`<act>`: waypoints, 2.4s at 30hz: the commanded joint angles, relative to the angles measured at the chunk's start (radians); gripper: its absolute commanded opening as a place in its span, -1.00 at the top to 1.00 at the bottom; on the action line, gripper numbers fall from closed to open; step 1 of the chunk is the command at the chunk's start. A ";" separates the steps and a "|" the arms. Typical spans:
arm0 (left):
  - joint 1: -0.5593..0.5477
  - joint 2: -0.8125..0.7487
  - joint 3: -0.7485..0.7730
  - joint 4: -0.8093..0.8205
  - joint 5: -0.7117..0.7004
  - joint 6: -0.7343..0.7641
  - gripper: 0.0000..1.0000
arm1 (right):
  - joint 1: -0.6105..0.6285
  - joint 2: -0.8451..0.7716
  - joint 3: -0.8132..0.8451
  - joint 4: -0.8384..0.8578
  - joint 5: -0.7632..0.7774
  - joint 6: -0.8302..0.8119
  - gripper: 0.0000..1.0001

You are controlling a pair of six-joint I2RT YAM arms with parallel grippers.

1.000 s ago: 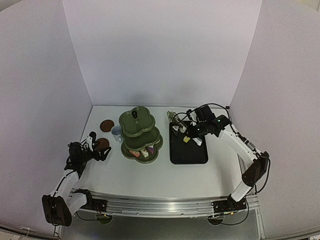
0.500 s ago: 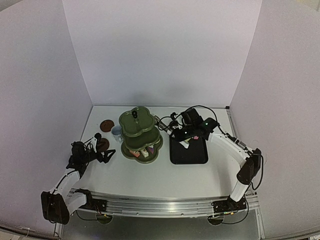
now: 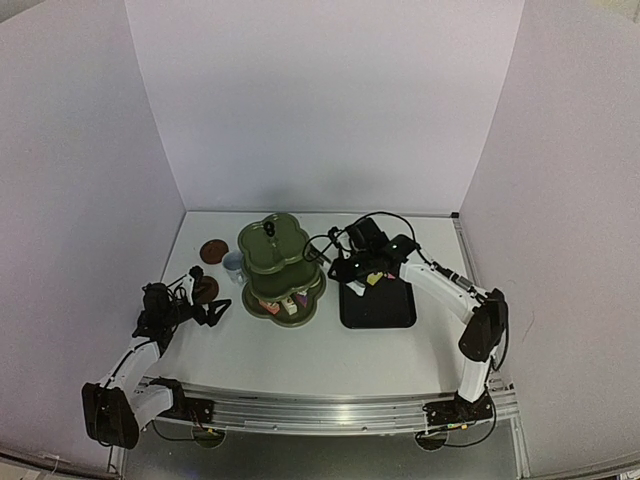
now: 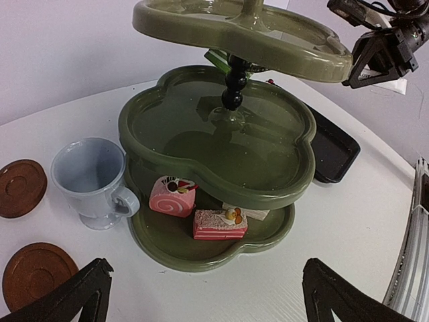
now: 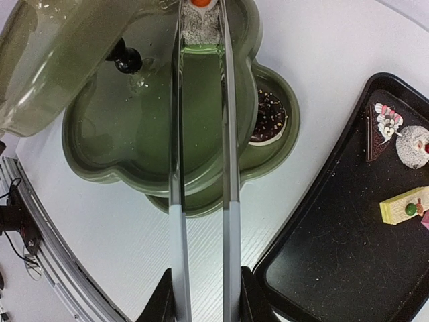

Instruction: Serve the afternoon tea

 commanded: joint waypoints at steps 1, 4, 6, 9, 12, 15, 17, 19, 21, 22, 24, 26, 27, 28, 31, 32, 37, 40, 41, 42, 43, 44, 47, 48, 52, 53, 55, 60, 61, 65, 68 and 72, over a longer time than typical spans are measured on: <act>-0.003 0.001 0.003 0.035 -0.002 0.025 -0.99 | 0.024 -0.004 0.045 0.026 0.064 -0.023 1.00; -0.003 0.002 0.003 0.033 -0.005 0.030 -0.99 | 0.036 -0.001 0.043 0.010 0.103 -0.033 1.00; -0.004 0.004 0.002 0.034 -0.006 0.032 -0.99 | 0.047 0.007 0.055 -0.006 0.115 -0.041 1.00; -0.003 0.003 0.003 0.032 -0.006 0.033 -0.99 | 0.059 0.023 0.080 -0.038 0.125 -0.055 0.99; -0.004 0.001 0.002 0.029 -0.008 0.037 -0.99 | 0.065 0.036 0.095 -0.055 0.125 -0.059 0.88; -0.003 -0.001 0.001 0.028 -0.010 0.040 -0.99 | 0.069 0.047 0.105 -0.064 0.125 -0.056 0.62; -0.003 -0.002 0.001 0.027 -0.010 0.041 -0.99 | 0.069 0.054 0.112 -0.070 0.146 -0.054 0.53; -0.004 -0.004 -0.001 0.028 -0.011 0.044 -0.99 | 0.069 0.060 0.122 -0.075 0.153 -0.051 0.47; -0.003 -0.007 -0.002 0.025 -0.013 0.046 -0.99 | 0.068 0.063 0.131 -0.078 0.153 -0.050 0.44; -0.003 -0.008 -0.003 0.024 -0.014 0.047 -0.99 | 0.068 0.064 0.136 -0.081 0.152 -0.050 0.43; -0.003 -0.011 -0.006 0.023 -0.016 0.048 -0.99 | 0.069 0.065 0.144 -0.084 0.147 -0.053 0.41; -0.003 -0.014 -0.009 0.022 -0.017 0.049 -0.99 | 0.070 0.065 0.150 -0.086 0.145 -0.054 0.40; -0.004 -0.016 -0.010 0.022 -0.017 0.049 -0.99 | 0.071 0.063 0.151 -0.087 0.143 -0.054 0.39; -0.003 -0.017 -0.011 0.021 -0.017 0.049 -0.99 | 0.072 0.061 0.153 -0.088 0.142 -0.054 0.38; -0.004 -0.016 -0.011 0.021 -0.019 0.053 -0.99 | 0.075 0.058 0.157 -0.089 0.146 -0.055 0.37; -0.003 -0.016 -0.011 0.022 -0.019 0.053 -0.99 | 0.077 0.058 0.159 -0.089 0.147 -0.056 0.37; -0.003 -0.017 -0.011 0.020 -0.020 0.058 -0.99 | 0.078 0.035 0.147 -0.091 0.145 -0.047 0.38; -0.003 -0.021 -0.010 0.012 -0.021 0.064 -0.99 | 0.078 -0.004 0.112 -0.092 0.158 -0.039 0.38; -0.003 -0.021 -0.010 0.009 -0.022 0.065 -0.99 | 0.079 -0.020 0.100 -0.092 0.162 -0.035 0.38; -0.003 -0.020 -0.010 0.009 -0.022 0.065 -0.99 | 0.078 -0.032 0.091 -0.092 0.164 -0.031 0.38; -0.003 -0.020 -0.009 0.009 -0.021 0.065 -0.99 | 0.079 -0.043 0.083 -0.093 0.165 -0.027 0.38; -0.003 -0.019 -0.007 0.009 -0.020 0.065 -0.99 | 0.079 -0.053 0.075 -0.093 0.166 -0.024 0.38; -0.003 -0.017 -0.005 0.007 -0.021 0.070 -0.99 | 0.079 -0.075 0.049 -0.095 0.174 -0.013 0.38; -0.003 -0.017 -0.004 0.005 -0.021 0.073 -0.99 | 0.079 -0.082 0.042 -0.095 0.176 -0.009 0.38; -0.003 -0.013 0.001 0.000 -0.021 0.080 -0.99 | 0.078 -0.104 0.032 -0.095 0.170 0.007 0.38; -0.003 -0.013 0.001 -0.001 -0.021 0.080 -0.99 | 0.078 -0.111 0.029 -0.095 0.165 0.011 0.38; -0.003 -0.013 0.002 -0.001 -0.021 0.080 -0.99 | 0.079 -0.129 0.013 -0.099 0.162 0.018 0.38; -0.004 -0.015 0.002 -0.004 -0.022 0.081 -0.99 | 0.079 -0.178 -0.040 -0.118 0.178 0.038 0.38; -0.004 -0.014 0.003 -0.005 -0.023 0.081 -0.99 | 0.078 -0.188 -0.051 -0.129 0.189 0.045 0.38; -0.003 -0.013 0.004 -0.005 -0.023 0.080 -0.99 | 0.078 -0.238 -0.092 -0.157 0.258 0.076 0.39; -0.003 -0.013 0.003 -0.010 -0.021 0.081 -0.99 | 0.079 -0.272 -0.115 -0.163 0.318 0.105 0.39; -0.003 -0.013 0.005 -0.014 -0.021 0.083 -0.99 | 0.079 -0.301 -0.134 -0.184 0.408 0.170 0.39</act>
